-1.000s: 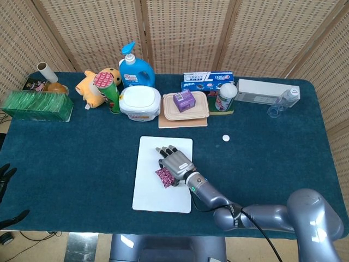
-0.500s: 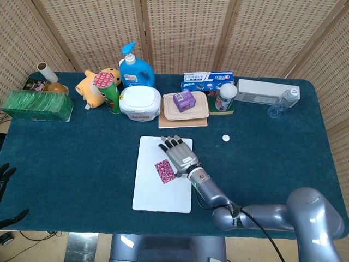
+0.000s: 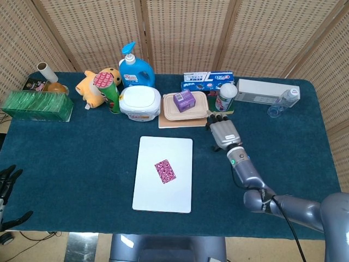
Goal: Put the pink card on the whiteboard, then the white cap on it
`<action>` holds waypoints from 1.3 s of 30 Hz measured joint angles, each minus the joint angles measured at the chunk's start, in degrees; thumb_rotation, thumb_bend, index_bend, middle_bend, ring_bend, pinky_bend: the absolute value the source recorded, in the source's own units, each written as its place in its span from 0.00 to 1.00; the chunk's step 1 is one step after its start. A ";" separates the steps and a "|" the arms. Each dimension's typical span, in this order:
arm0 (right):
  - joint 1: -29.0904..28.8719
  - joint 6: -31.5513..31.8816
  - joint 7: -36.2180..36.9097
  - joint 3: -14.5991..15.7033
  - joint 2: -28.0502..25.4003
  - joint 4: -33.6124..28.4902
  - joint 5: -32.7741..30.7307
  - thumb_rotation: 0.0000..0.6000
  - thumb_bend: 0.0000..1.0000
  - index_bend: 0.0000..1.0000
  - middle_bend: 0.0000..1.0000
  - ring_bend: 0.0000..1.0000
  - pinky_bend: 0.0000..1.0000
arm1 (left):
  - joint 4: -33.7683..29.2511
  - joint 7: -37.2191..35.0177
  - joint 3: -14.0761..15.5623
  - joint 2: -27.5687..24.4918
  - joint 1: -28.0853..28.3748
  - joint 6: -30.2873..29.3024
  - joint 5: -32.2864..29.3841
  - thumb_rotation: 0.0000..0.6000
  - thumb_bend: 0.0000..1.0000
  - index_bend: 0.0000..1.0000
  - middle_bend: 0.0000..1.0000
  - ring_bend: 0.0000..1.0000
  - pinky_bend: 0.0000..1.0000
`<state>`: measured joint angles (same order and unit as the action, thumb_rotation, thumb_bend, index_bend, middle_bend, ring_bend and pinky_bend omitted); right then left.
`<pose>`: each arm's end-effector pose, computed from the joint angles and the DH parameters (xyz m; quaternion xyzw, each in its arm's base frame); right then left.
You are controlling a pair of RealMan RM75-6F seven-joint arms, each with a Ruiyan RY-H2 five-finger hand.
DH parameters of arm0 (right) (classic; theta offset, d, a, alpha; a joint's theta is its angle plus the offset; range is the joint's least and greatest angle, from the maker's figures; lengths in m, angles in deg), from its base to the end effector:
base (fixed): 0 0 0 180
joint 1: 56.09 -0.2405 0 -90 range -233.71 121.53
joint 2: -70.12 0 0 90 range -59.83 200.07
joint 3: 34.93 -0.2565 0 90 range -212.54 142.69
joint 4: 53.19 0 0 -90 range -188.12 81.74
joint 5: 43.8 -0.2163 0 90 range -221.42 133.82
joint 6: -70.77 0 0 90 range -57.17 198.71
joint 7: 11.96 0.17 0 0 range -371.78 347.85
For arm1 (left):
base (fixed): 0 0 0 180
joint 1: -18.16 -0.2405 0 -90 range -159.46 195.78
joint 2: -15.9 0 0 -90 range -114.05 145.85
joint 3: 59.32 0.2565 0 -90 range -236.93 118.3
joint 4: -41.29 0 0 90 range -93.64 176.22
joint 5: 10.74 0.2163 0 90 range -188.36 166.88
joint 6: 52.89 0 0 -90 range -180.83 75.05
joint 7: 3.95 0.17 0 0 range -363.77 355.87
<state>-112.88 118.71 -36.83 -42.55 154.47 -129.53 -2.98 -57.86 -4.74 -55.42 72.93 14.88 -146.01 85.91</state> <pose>-0.1467 -0.4457 -0.0008 0.7370 -0.3819 0.2840 0.4800 -0.2952 0.1379 0.1735 -0.6103 -0.3929 -0.3918 0.5654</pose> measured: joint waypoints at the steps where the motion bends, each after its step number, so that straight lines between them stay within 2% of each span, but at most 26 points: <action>1: 0.64 -1.05 1.95 -0.11 0.03 2.13 0.16 1.00 0.28 0.34 0.01 0.00 0.02 | -0.06 0.36 0.04 0.12 0.01 0.07 0.07 1.00 0.01 0.00 0.00 0.00 0.02; 7: 3.10 -6.09 9.44 -0.43 1.74 12.43 2.86 1.00 0.30 0.36 0.02 0.00 0.05 | -0.47 2.26 -0.20 0.78 0.02 0.33 -0.43 1.00 0.01 0.00 0.00 0.00 0.02; 13: 4.66 -10.13 15.39 -0.70 5.68 19.89 7.70 1.00 0.30 0.37 0.02 0.00 0.05 | -0.76 2.23 -0.44 0.73 0.29 1.08 -1.34 1.00 0.01 0.00 0.00 0.00 0.02; 23: 5.56 -11.24 20.91 -2.32 9.64 24.00 13.59 1.00 0.31 0.39 0.03 0.00 0.07 | -0.60 0.94 -0.65 0.28 0.34 0.94 -1.70 1.00 0.01 0.00 0.00 0.00 0.02; 31: 5.60 -12.76 20.73 -2.96 11.37 27.40 14.46 1.00 0.33 0.41 0.03 0.00 0.08 | -0.39 -0.08 -0.60 0.09 0.28 0.80 -1.65 1.00 0.01 0.00 0.00 0.00 0.02; 39: 5.93 -13.89 20.92 -3.64 11.42 28.25 15.03 1.00 0.33 0.43 0.03 0.00 0.10 | -0.58 0.20 -0.55 0.11 0.34 0.99 -1.68 1.00 0.01 0.00 0.00 0.00 0.02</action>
<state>-106.94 104.83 -15.91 -46.20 165.88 -101.29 12.05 -58.43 -4.54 -55.97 73.04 15.23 -145.02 84.22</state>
